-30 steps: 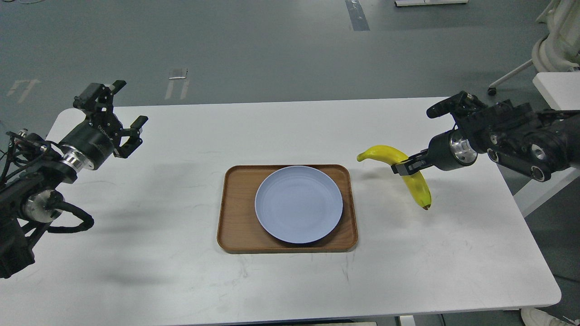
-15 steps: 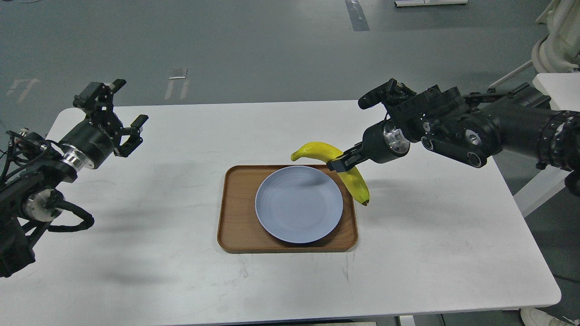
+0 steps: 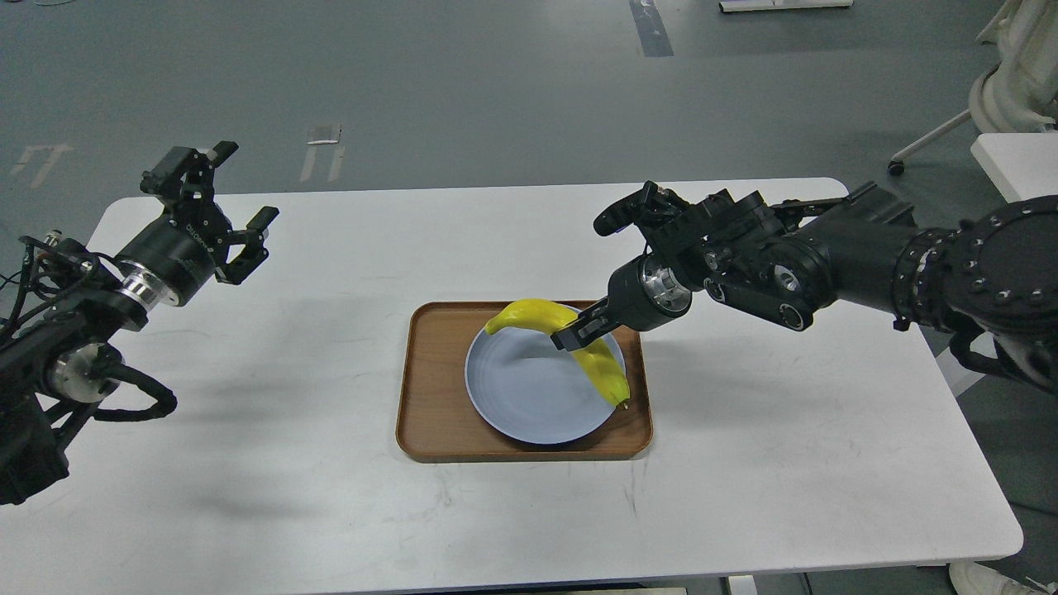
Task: Place banana on plate with both arms
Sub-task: 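Lower the banana onto the plate, open the right gripper, withdraw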
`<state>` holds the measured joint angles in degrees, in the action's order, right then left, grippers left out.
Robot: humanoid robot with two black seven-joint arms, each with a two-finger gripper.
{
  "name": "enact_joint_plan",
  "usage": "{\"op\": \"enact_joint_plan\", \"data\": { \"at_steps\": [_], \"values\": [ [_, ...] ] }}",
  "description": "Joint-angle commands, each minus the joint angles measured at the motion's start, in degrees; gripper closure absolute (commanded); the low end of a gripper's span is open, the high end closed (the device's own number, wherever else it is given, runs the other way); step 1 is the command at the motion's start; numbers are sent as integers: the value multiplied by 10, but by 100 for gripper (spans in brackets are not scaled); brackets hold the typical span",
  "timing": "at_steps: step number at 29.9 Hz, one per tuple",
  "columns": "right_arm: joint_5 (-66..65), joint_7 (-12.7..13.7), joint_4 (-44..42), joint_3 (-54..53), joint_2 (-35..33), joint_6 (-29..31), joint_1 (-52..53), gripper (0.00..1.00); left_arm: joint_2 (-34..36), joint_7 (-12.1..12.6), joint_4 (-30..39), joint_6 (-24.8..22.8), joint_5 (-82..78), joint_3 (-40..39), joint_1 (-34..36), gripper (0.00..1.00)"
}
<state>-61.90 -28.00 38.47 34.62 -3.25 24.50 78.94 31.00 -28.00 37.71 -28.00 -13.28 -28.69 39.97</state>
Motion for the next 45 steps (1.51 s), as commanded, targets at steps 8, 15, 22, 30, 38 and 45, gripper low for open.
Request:
{"op": "enact_joint_plan", "data": {
  "at_steps": [8,15,22,30,38,45],
  "values": [
    [1,0,-14,-1,13,-1,-12,51,0,0,0,0,0,-6,-1,2],
    [35,0,-16,-5,8,-2,-12,5,0,0,0,0,0,-6,-1,2],
    [87,0,-16,-48,-64,-6,-1,2,1,0,0,0,0,-6,-1,2],
    [214,0,-14,-198,-164,-7,-77,1,4,0,1,0,0,-6,-2,2],
    [361,0,-13,-408,-202,-8,-233,0,-4,0,3,0,0,-14,-3,2],
    [400,0,-16,-526,-185,-22,-299,0,-11,0,3,0,0,-20,-5,2]
  ]
}}
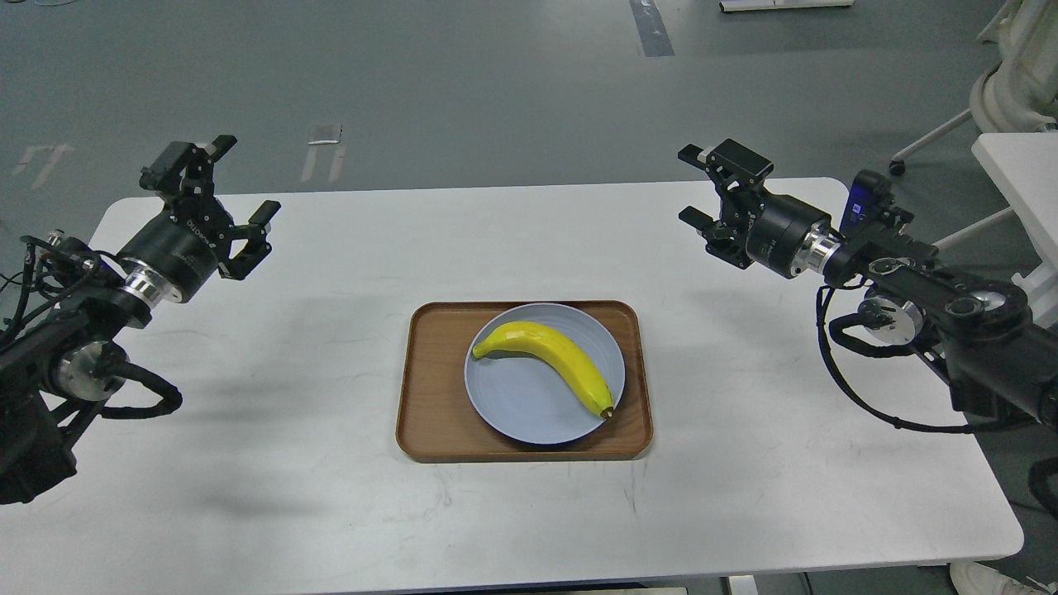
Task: Place banana on plate with both arms
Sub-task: 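Lower the banana onto the plate, open the right gripper, withdraw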
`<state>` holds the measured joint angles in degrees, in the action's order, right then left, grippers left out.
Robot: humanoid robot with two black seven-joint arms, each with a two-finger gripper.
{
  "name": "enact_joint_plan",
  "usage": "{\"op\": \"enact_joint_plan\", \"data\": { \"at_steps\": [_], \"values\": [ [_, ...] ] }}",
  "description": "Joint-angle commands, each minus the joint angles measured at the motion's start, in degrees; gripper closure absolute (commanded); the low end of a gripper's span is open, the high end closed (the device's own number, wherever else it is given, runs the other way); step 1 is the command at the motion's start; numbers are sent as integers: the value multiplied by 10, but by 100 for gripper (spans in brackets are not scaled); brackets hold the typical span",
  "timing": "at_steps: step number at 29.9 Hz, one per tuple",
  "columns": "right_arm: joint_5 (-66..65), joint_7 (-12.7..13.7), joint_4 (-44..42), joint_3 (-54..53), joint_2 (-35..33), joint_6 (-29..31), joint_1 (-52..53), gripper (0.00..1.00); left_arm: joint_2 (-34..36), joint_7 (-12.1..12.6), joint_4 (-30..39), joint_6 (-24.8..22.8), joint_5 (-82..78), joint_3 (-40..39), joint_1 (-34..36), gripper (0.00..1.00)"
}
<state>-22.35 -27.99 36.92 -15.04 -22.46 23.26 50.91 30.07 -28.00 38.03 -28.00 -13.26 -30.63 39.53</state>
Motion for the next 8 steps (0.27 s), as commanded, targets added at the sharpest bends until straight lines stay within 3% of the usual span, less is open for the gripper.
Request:
{"op": "enact_joint_plan", "data": {
  "at_steps": [1,8],
  "values": [
    [12,0,-1,-44,14,-19,-27,0,-4,0,-1,0,0,0,-1,2],
    [30,0,-1,-59,34,-45,-57,0,-13,0,-1,0,0,0,-2,2]
  ]
}}
